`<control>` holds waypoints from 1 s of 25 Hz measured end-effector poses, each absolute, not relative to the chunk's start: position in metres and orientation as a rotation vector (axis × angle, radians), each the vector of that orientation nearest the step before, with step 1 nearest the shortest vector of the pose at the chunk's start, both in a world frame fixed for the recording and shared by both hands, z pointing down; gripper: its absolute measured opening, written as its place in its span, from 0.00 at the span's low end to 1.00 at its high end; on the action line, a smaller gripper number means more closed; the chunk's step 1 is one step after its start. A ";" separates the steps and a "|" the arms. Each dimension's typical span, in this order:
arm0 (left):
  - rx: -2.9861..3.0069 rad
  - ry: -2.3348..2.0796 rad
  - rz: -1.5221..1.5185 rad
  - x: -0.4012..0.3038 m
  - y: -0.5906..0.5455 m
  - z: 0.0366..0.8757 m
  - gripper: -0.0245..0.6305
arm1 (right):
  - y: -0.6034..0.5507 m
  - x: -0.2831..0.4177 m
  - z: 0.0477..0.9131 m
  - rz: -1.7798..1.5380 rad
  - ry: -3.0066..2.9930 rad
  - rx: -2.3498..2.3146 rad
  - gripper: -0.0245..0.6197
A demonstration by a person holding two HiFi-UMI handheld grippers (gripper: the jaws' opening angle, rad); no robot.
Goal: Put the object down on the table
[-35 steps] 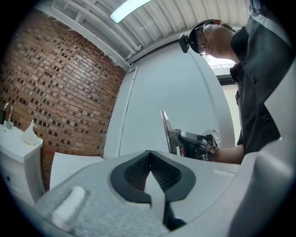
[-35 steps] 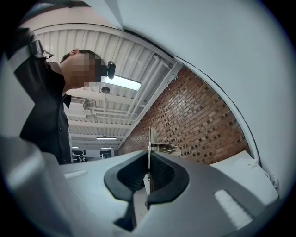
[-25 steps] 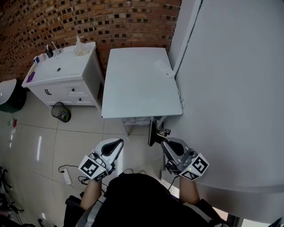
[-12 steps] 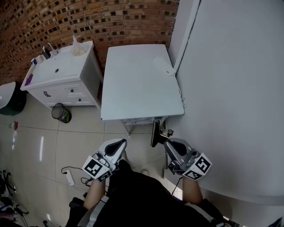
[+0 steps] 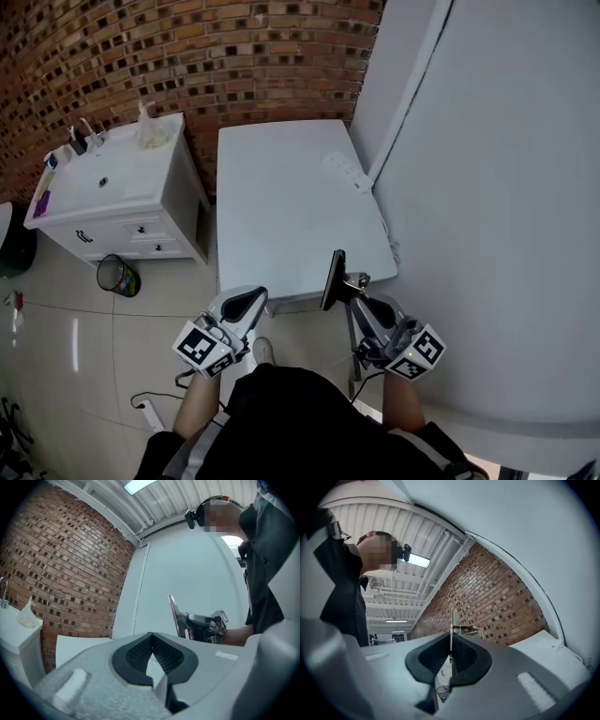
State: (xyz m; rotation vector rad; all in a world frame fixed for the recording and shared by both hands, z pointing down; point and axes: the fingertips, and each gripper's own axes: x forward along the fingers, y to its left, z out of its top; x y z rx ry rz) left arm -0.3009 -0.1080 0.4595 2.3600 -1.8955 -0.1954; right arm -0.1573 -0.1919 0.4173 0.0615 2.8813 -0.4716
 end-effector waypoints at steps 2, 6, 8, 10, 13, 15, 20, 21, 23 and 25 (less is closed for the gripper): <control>2.378 -1.883 -0.185 -0.321 -0.115 0.460 0.04 | -0.198 -0.176 0.415 -0.492 2.860 0.050 0.05; 2.390 -1.863 -0.196 -0.360 -0.120 0.461 0.04 | -0.204 -0.214 0.412 -0.492 2.852 0.017 0.05; 2.392 -1.862 -0.208 -0.377 -0.121 0.460 0.04 | -0.207 -0.231 0.411 -0.485 2.857 0.009 0.05; 2.385 -1.874 -0.218 -0.396 -0.123 0.460 0.04 | -0.210 -0.248 0.411 -0.484 2.857 0.006 0.05; 2.361 -1.897 -0.232 -0.419 -0.129 0.462 0.04 | -0.215 -0.270 0.414 -0.486 2.875 0.019 0.05; 2.349 -1.902 -0.242 -0.427 -0.135 0.466 0.04 | -0.221 -0.278 0.417 -0.490 2.893 0.031 0.05; 2.329 -1.901 -0.239 -0.444 -0.157 0.470 0.04 | -0.251 -0.294 0.420 -0.538 2.887 0.005 0.05; 2.325 -1.905 -0.237 -0.449 -0.163 0.472 0.04 | -0.258 -0.298 0.422 -0.546 2.883 0.011 0.05; 2.315 -1.918 -0.234 -0.457 -0.178 0.475 0.04 | -0.272 -0.307 0.426 -0.554 2.888 0.033 0.05; 2.299 -1.933 -0.228 -0.464 -0.196 0.478 0.04 | -0.291 -0.315 0.432 -0.570 2.905 0.043 0.05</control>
